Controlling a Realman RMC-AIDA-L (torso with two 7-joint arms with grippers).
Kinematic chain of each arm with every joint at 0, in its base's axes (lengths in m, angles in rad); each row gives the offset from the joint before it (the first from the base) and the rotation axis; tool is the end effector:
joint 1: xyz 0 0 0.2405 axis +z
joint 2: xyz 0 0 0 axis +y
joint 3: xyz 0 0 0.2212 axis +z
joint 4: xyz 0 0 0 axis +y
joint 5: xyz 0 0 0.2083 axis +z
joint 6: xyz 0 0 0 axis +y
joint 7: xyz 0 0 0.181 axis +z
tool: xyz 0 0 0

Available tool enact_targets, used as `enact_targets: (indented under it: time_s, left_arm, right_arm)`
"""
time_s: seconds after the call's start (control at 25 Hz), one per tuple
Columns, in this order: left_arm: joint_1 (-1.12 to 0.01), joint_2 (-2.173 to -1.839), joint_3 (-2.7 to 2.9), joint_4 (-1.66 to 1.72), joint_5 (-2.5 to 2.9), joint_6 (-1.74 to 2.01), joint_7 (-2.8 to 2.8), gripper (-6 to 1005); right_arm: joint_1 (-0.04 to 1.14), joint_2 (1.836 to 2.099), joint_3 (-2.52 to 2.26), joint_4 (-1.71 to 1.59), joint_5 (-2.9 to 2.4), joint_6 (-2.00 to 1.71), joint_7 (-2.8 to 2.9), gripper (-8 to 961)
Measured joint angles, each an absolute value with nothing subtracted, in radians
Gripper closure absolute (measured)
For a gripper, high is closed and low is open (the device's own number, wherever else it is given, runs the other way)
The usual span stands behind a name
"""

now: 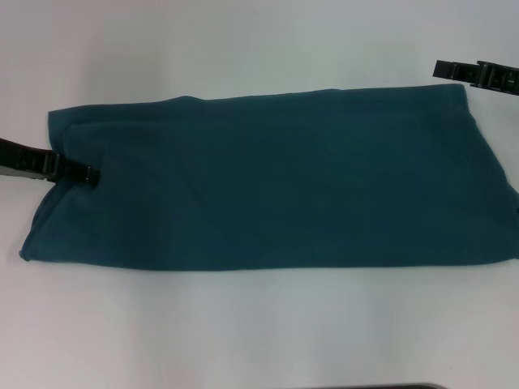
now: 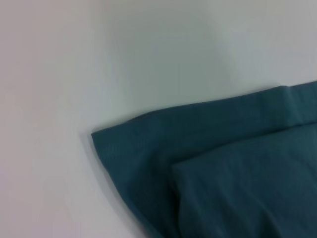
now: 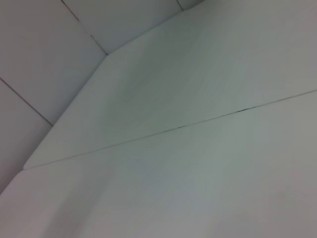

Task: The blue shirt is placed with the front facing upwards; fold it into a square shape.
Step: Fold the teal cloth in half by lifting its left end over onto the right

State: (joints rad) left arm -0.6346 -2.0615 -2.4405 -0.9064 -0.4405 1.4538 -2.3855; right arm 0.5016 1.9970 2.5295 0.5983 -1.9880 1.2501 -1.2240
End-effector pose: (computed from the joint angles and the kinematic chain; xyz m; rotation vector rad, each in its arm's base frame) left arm -0.2876 0.3488 0.0198 -2.2585 -1.5655 0.1473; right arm 0.2903 0.3660 0.0286 -2.1404 1.4051 0.6871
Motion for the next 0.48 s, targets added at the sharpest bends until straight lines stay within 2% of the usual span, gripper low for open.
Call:
enact_targets:
  time_s: [0.48]
  left_arm:
    - [-0.639, -2.063, -2.450, -0.904, -0.442, 1.451, -2.386, 415]
  right_arm:
    - [0.502, 1.997, 2.531, 0.598, -1.988, 1.250, -1.224, 777]
